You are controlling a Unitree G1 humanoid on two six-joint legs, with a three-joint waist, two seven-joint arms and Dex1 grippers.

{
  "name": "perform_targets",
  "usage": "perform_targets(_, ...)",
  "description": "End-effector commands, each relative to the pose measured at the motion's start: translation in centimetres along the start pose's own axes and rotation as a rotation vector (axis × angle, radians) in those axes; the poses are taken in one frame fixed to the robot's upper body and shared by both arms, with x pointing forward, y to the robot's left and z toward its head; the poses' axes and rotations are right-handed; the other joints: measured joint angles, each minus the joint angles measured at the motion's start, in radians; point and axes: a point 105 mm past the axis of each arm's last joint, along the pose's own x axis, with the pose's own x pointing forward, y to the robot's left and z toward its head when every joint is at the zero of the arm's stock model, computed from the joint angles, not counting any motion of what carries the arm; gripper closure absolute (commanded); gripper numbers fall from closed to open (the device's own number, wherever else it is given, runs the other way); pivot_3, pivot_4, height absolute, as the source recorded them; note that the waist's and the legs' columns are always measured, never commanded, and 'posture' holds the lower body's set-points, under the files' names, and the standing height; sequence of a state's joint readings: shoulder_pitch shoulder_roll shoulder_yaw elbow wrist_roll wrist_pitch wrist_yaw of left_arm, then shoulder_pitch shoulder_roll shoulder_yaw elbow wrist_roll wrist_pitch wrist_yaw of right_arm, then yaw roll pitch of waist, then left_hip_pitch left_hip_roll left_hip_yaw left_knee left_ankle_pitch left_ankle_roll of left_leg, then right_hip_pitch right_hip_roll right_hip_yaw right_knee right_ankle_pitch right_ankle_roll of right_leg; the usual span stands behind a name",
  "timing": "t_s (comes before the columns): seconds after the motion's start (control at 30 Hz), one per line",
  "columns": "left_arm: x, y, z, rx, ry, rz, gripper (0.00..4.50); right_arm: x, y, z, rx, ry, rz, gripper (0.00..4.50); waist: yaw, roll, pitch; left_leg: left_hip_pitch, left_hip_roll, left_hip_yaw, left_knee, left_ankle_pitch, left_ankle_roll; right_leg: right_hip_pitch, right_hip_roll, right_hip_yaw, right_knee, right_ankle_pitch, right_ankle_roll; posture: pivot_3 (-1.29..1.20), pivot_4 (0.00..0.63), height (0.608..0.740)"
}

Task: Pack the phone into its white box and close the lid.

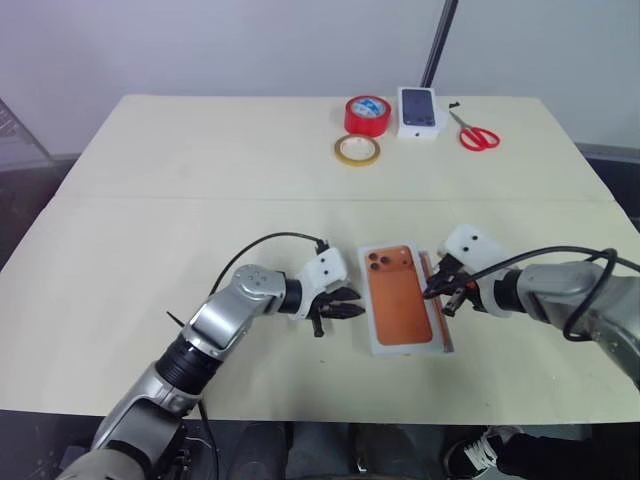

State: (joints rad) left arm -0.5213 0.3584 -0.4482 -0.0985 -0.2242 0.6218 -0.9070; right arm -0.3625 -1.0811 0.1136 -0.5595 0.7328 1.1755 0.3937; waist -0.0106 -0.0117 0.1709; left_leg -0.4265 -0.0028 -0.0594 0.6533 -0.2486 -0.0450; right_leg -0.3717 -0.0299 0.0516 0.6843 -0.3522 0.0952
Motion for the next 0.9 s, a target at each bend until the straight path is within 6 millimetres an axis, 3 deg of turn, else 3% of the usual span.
perform_targets(0.03,-0.1,-0.3,2.4,0.027,-0.094,-0.009,3.14,-0.5,0.5,0.7,-0.028,-0.032,0.002,4.41,0.0,0.0,0.0,0.0,0.0,0.0,0.0,0.0,0.0,0.0,0.0,0.0,0.0,0.0,0.0,0.0,0.15,0.725)
perform_targets(0.9,1.3,-0.7,3.4,0.023,-0.127,-0.022,3.14,-0.7,0.7,-0.9,0.002,0.01,-0.007,4.41,0.001,0.0,0.0,0.0,0.0,0.0,0.0,0.0,0.0,0.001,0.0,0.0,0.0,0.0,0.0,0.0,0.15,0.725)
